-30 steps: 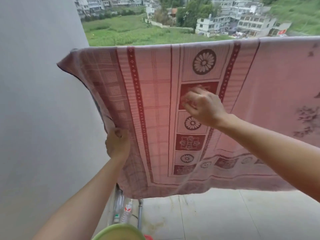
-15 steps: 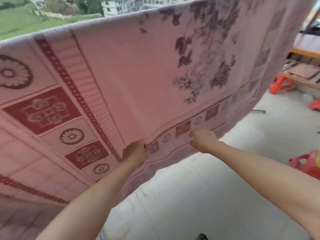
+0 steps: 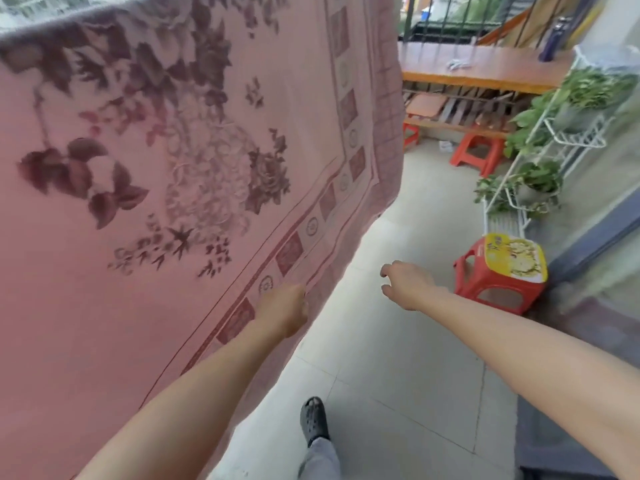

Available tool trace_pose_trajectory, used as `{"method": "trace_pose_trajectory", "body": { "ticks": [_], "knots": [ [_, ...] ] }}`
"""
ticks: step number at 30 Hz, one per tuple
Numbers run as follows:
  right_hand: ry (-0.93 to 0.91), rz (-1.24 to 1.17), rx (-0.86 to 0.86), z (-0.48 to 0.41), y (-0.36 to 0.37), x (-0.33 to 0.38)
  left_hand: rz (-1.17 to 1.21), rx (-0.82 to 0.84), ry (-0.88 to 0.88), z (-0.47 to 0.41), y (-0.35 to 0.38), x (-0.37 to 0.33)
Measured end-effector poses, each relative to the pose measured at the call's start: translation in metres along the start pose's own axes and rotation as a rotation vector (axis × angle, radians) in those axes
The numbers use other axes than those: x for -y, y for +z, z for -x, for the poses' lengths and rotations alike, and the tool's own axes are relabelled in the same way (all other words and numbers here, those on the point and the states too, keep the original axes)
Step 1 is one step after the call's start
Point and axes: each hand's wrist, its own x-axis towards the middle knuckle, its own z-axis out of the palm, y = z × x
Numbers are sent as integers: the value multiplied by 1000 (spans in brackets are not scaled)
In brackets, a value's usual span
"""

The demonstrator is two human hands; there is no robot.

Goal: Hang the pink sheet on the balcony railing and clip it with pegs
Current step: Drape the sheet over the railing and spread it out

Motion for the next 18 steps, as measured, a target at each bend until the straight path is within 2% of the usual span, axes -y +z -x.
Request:
{"method": "trace_pose_trajectory", "body": {
  "ticks": [11, 18],
  "knots": [
    [351, -42, -89, -125, -61, -137, -115, 62, 311, -268, -53, -61],
    [439, -56, -164, -180, -86, -216, -231, 41, 522, -401, -74, -133]
  ]
}}
